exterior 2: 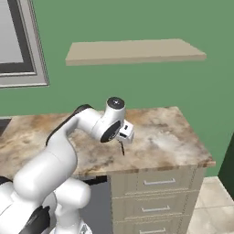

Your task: Organize the utensils by type. Pick up the wooden spoons from the counter and place them in the open cabinet. Then pick up the metallic utensils from the counter and place them in the open drawer.

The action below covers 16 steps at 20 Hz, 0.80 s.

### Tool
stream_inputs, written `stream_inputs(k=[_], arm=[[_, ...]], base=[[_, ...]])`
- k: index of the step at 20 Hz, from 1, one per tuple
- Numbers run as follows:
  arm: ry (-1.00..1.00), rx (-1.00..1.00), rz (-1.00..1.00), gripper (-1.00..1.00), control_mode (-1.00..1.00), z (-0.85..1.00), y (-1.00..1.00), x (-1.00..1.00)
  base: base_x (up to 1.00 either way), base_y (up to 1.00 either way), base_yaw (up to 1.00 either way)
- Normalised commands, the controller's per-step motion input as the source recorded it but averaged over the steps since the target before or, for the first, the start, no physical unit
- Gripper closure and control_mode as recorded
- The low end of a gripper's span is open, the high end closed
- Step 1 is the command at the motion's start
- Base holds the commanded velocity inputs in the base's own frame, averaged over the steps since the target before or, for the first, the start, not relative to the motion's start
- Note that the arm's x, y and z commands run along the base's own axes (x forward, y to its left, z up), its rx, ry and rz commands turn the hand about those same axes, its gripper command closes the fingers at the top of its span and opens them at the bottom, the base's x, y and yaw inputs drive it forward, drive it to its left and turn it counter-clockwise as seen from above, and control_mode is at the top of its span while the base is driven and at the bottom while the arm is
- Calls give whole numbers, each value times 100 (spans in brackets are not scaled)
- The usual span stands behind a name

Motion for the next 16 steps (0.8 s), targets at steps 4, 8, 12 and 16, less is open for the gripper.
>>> stream_inputs(k=[4,8,12,16], arm=[[0,0,0,-100,100,0,0,0],[0,0,0,-100,100,0,0,0],[0,0,0,-100,100,0,0,0],[0,0,0,-100,100,0,0,0]], base=[[50,-63,39],[46,-55,32],[38,-21,12],[14,-7,6]])
